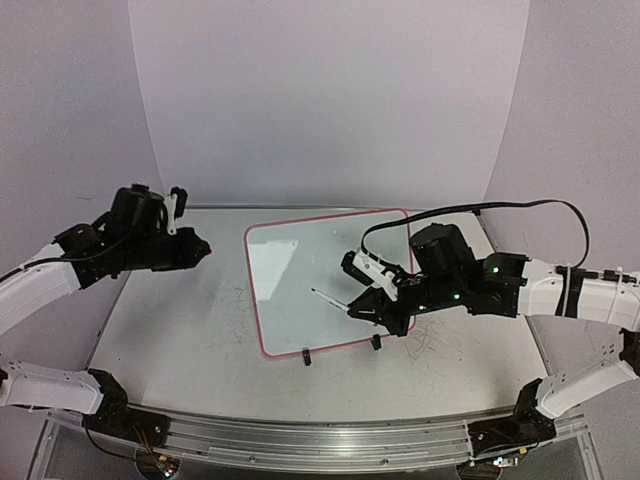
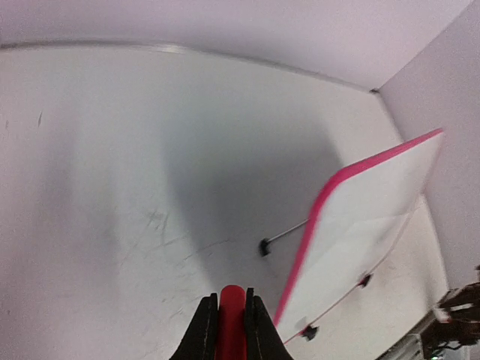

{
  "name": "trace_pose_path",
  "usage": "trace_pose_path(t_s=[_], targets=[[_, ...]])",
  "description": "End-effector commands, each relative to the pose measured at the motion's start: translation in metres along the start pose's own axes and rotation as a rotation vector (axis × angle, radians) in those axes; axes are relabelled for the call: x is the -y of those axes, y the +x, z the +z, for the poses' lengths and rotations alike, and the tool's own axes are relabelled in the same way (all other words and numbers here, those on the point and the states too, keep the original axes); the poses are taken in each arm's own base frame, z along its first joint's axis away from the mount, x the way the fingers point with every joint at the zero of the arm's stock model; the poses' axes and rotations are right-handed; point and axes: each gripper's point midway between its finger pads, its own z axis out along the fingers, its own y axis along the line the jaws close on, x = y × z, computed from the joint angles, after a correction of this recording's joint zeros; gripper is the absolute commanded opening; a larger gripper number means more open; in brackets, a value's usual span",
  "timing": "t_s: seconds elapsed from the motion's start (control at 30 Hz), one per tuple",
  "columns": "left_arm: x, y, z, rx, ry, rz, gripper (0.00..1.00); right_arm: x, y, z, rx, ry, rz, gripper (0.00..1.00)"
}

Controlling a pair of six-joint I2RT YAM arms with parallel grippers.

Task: Write a sentence on the whiteboard
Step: Place the pen cap at the center of the board, then pass from the right arm to the left

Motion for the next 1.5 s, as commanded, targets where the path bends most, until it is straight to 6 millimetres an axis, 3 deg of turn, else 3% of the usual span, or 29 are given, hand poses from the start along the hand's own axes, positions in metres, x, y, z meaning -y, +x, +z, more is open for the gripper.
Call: trace_pose_path(t_s=[0.0,0.13,0.4,0.63,0.9,1.07,1.2,1.27,1.37,1.47], targets=[[-0.054,0.047,0.032,-0.065,-0.218,-0.103,0.0,0.003,-0.019,-0.002,0.047,0.013,0.004,0.0],[-0.053,0.071,0.06,-0.113,-0.172,-0.099,0.0,0.004,-0.019,-0.003,0.047,0.015,0.012,0.0],[-0.077,0.117,0.107,-0.29,-0.29,-0.042,0.0,0.002,-0.016,-0.002,0.044,0.007,0.028,0.0],[-0.087,0.123,0.118,-0.27,-0.315,0.004,0.06,0.002,-0.016,0.002,0.037,0.001,0.027,0.0],[-0.095,0.132,0.112,-0.277,-0.333,-0.003,0.33,0.001,-0.016,0.006,0.033,-0.01,0.025,0.0],[-0.092,0.11,0.098,-0.215,-0.341,0.011,0.41,0.001,-0.017,0.006,0.035,-0.013,0.027,0.0],[-0.075,0.066,0.066,-0.095,-0.306,0.008,0.48,0.001,-0.016,0.005,0.035,-0.01,0.026,0.0],[-0.053,0.04,0.045,-0.021,-0.209,-0.009,0.56,0.001,-0.014,0.008,0.025,-0.009,0.024,0.0],[-0.003,0.008,0.01,0.057,0.036,-0.022,0.71,-0.001,-0.01,0.013,0.001,0.004,-0.001,0.0],[0.053,-0.009,-0.023,0.056,0.312,-0.006,0.76,-0.005,-0.009,0.018,-0.018,0.032,-0.051,0.0]])
